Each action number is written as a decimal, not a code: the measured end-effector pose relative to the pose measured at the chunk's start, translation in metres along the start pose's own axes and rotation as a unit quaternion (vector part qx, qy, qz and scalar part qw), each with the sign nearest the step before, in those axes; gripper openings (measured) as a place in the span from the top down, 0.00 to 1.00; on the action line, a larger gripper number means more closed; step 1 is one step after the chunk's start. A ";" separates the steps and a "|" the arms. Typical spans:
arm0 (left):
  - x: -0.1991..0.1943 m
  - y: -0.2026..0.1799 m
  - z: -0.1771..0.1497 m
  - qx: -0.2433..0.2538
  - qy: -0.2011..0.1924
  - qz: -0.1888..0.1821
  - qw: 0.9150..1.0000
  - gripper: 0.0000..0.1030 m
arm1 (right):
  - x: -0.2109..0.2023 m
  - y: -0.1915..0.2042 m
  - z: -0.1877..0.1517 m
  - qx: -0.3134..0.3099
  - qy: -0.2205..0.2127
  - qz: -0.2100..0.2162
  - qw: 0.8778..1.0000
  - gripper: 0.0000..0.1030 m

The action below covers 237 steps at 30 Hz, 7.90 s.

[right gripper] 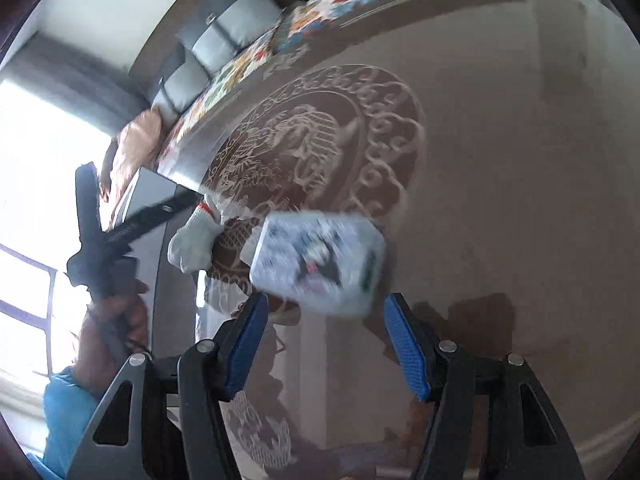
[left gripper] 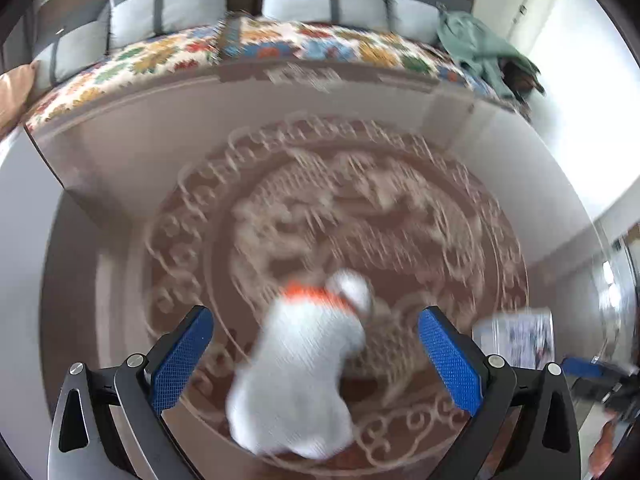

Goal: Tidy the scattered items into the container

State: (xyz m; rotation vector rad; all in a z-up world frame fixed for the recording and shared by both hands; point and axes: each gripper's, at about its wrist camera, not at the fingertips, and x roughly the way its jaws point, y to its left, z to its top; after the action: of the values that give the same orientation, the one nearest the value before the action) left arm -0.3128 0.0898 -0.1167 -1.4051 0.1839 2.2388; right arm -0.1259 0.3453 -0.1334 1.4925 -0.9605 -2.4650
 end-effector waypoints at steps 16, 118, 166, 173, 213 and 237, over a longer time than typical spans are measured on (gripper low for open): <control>-0.054 -0.020 -0.138 -0.078 -0.003 -0.030 0.997 0.00 | 0.020 -0.008 0.082 -0.094 -0.033 -0.163 0.982 0.40; -0.129 -0.020 -0.141 -0.149 -0.063 0.075 0.984 0.00 | -0.036 0.065 -0.068 -0.190 -0.080 -0.061 0.977 0.39; -0.011 -0.019 -0.095 -0.157 0.061 0.142 0.975 0.00 | 0.075 0.089 -0.003 -0.307 -0.022 -0.165 0.937 0.32; -0.021 -0.018 -0.101 -0.152 0.048 0.144 0.977 0.35 | 0.067 0.084 -0.012 -0.326 -0.042 -0.150 0.933 0.38; -0.159 0.008 -0.166 -0.233 -0.063 0.111 0.964 0.68 | 0.001 0.193 -0.066 -0.295 -0.049 -0.079 0.951 0.41; -0.253 0.103 -0.203 -0.330 -0.133 0.132 0.925 0.68 | 0.023 0.334 -0.091 -0.403 -0.033 -0.010 0.915 0.41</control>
State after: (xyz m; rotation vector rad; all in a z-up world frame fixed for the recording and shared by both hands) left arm -0.1081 -0.1570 -0.0034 -1.4170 -0.5567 2.8479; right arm -0.1383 0.0285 0.0082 1.1142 0.1126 -2.4403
